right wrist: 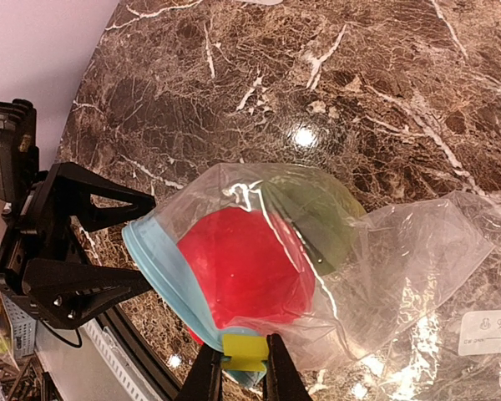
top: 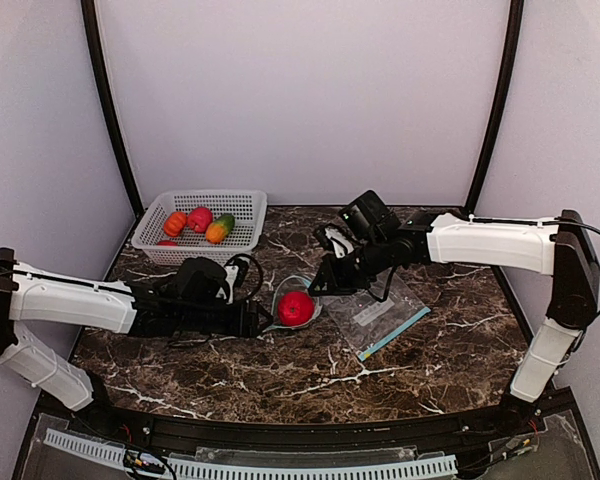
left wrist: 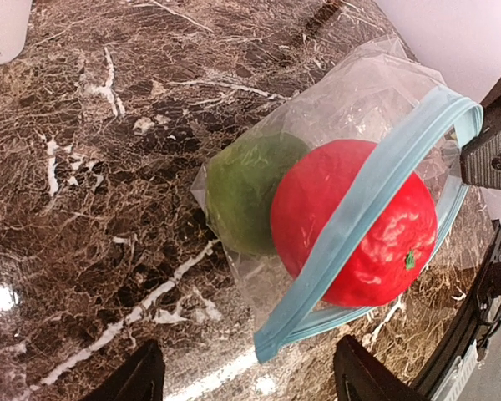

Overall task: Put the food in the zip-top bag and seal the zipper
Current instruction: Pass from the right arm to the left

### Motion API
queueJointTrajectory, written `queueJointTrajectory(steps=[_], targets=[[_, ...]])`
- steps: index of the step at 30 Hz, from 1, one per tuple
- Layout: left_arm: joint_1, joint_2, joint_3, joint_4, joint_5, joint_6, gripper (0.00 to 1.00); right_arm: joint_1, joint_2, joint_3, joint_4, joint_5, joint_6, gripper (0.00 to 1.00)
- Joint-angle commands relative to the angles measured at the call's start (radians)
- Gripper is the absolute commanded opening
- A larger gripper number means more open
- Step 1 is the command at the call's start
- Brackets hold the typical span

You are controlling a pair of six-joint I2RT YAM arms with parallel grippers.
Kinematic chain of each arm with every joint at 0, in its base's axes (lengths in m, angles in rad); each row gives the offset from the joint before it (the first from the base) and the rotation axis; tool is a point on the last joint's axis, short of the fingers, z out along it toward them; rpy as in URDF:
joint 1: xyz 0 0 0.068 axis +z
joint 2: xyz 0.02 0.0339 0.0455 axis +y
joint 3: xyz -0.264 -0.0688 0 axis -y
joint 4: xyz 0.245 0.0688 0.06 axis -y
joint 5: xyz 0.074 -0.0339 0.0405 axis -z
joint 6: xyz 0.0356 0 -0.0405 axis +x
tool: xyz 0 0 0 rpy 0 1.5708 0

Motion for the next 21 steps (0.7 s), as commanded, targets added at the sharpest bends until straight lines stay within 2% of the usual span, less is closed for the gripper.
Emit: queueJointTrajectory(steps=[1,4,10,16,20,21], targets=[[0.009,0.024,-0.001,0.048,0.025,-0.012,0.66,0.004,-0.015,-0.007,0.024,-0.016,0.015,0.00],[0.018,0.046,-0.002,0.059,0.025,-0.015,0.59,0.004,-0.016,-0.006,0.024,-0.016,0.014,0.00],[0.021,0.089,0.019,0.088,0.073,-0.012,0.52,0.004,-0.014,-0.004,0.025,-0.017,0.014,0.00],[0.021,0.133,0.041,0.107,0.097,-0.007,0.40,0.004,-0.015,-0.009,0.024,-0.013,0.014,0.00],[0.021,0.137,0.045,0.128,0.117,0.001,0.24,0.004,-0.021,-0.013,0.025,-0.009,0.015,0.00],[0.021,0.136,0.048,0.129,0.120,0.007,0.16,0.004,-0.022,-0.014,0.025,-0.007,0.014,0.00]])
